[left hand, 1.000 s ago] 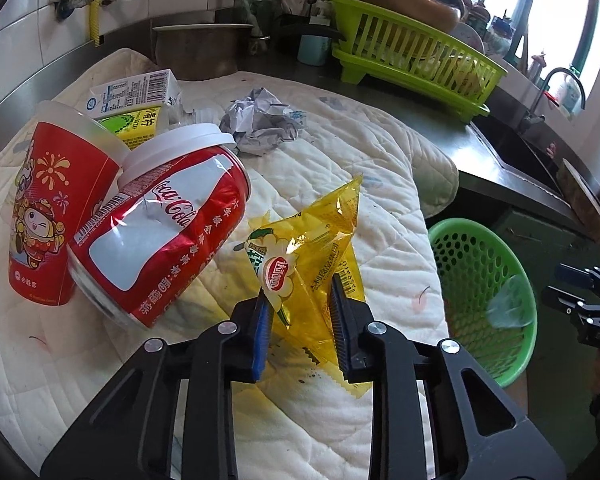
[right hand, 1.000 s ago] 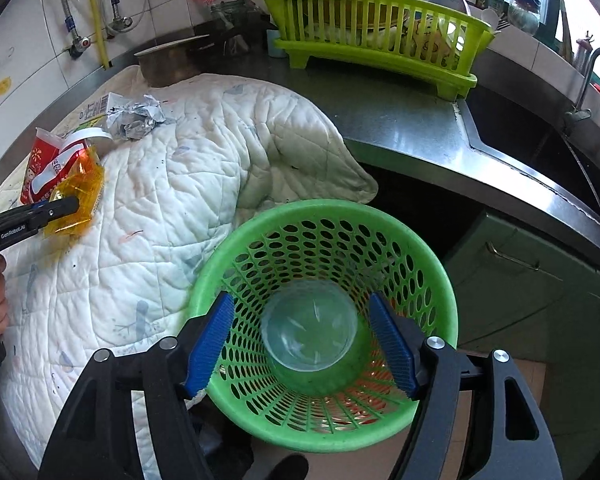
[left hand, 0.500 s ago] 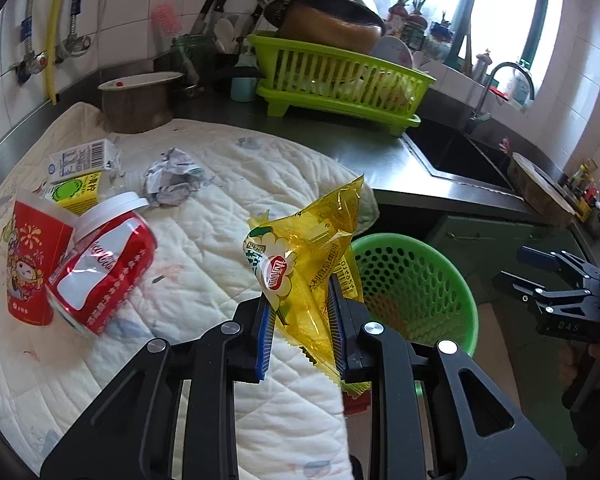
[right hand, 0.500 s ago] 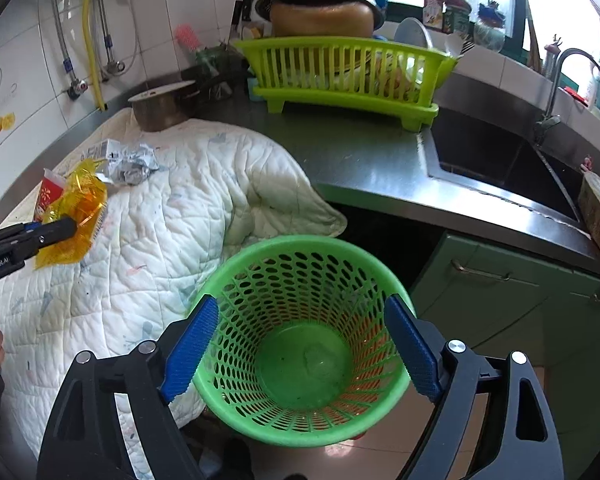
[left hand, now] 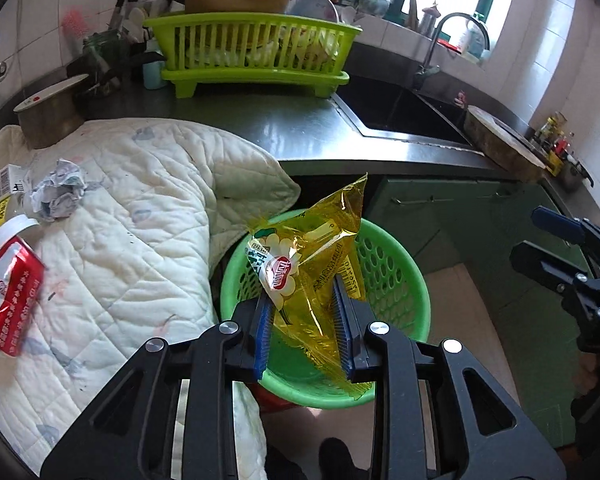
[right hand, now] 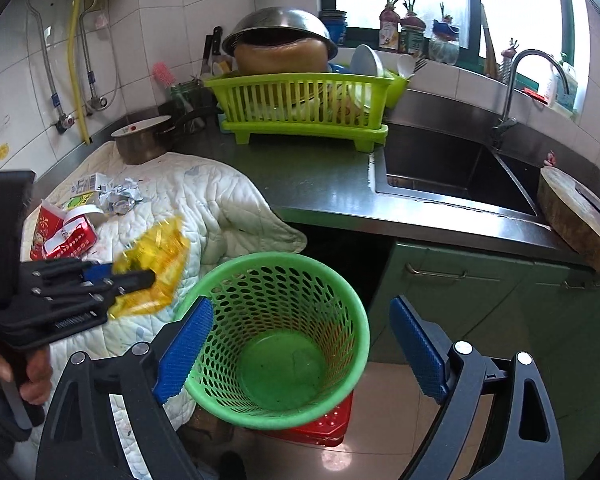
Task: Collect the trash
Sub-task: 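Carry the yellow bag over the green basket and open the left tool, then reach the left tool to the red paper cup and grasp it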
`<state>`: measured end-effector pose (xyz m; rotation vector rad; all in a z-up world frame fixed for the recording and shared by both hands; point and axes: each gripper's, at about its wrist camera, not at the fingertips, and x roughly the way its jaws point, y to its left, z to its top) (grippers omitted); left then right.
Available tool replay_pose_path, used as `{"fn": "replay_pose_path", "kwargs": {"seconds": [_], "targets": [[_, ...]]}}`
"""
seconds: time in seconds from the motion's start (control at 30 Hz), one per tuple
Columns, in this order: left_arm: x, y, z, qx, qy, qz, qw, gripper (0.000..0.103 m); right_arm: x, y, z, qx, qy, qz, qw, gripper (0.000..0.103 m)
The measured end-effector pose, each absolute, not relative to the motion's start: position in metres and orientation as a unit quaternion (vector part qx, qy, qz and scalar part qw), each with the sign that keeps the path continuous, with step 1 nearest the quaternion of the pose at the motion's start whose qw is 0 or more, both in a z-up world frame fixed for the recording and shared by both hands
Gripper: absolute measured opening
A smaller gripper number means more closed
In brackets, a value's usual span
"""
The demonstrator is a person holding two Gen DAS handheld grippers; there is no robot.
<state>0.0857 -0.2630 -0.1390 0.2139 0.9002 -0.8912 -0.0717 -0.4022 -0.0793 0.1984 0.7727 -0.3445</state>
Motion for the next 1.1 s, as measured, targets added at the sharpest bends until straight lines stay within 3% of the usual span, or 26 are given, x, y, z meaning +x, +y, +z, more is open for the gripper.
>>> {"fn": "replay_pose_path", "kwargs": {"seconds": [0.47, 1.0, 1.1], "targets": [[0.077, -0.270, -0.148, 0.091, 0.424, -0.418, 0.798, 0.053, -0.080, -0.403, -0.073, 0.099, 0.365, -0.167, 0.910, 0.086], [0.112, -0.154, -0.108, 0.058, 0.381, -0.289, 0.877, 0.055, -0.035, -0.363, -0.065, 0.072, 0.365, -0.095, 0.923, 0.086], [0.127, -0.122, -0.101, 0.054, 0.368, -0.241, 0.896, 0.061, -0.024, -0.353, -0.065, 0.065, 0.367, -0.078, 0.925, 0.086]]}}
